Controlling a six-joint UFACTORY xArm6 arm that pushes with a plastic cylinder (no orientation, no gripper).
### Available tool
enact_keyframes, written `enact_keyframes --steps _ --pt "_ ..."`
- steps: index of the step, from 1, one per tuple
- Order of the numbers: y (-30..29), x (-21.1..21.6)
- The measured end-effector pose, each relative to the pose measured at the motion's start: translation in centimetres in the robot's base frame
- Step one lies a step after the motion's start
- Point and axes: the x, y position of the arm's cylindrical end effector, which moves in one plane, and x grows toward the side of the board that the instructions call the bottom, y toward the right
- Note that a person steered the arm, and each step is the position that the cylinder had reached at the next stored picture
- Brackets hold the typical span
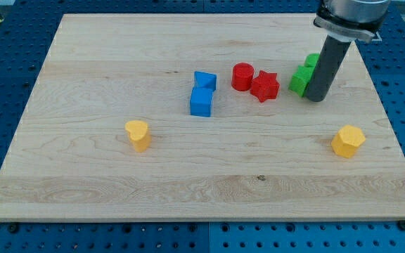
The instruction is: Move the green star to the left of the green circle
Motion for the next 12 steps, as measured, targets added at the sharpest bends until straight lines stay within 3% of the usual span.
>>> enact_keyframes --steps 2,4,6,12 --pt "0.5 -1.5" --pt "0.8 2.4" --pt "-1.7 2.1" --pt "-3.3 -4.1"
